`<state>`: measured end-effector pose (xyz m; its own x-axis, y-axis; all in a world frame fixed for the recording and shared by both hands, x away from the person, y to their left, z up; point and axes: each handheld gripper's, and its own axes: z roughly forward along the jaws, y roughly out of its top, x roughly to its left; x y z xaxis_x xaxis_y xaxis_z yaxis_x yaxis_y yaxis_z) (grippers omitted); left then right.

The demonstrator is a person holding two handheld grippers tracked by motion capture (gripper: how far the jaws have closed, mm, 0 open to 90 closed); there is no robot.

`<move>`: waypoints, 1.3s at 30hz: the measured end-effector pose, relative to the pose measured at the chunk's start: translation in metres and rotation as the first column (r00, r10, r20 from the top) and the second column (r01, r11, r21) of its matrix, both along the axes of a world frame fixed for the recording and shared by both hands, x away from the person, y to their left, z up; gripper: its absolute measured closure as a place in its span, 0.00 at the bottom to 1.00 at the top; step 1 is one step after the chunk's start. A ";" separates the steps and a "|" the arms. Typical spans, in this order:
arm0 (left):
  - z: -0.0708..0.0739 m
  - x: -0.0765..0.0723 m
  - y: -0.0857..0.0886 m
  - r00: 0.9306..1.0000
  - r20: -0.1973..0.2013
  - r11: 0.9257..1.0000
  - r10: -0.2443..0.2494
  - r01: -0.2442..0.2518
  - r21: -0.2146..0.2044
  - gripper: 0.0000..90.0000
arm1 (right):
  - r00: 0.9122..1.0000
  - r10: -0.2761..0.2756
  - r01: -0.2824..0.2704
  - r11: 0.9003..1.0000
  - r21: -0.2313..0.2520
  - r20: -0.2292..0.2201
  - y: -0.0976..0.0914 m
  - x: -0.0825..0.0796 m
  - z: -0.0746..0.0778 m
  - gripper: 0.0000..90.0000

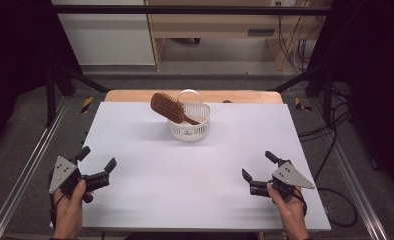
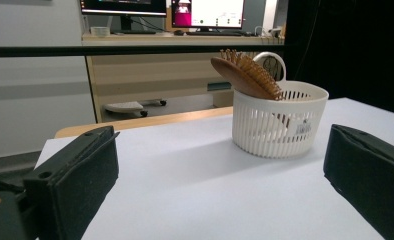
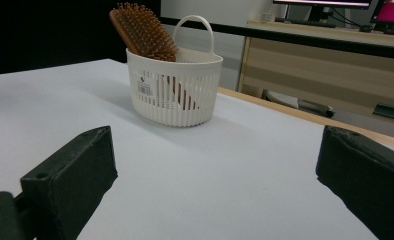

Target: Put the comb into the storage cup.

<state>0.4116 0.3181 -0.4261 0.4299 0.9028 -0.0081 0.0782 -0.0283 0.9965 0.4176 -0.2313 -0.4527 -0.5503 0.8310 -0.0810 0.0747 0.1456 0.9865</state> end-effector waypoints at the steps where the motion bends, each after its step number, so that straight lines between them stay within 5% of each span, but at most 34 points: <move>1: -0.002 -0.001 0.001 1.000 -0.005 1.000 0.001 -0.001 -0.003 0.01 | 1.000 -0.003 0.003 1.000 0.001 -0.002 -0.002 -0.001 -0.001 0.03; 11: -0.016 -0.011 -0.003 1.000 -0.016 1.000 -0.015 0.015 -0.010 0.01 | 1.000 -0.013 0.013 1.000 0.025 -0.007 -0.017 -0.006 -0.004 0.03; 39: -0.036 -0.025 -0.022 0.999 -0.013 0.999 -0.032 0.033 0.019 0.01 | 0.999 0.032 -0.031 0.997 0.069 -0.015 -0.019 -0.005 -0.019 0.04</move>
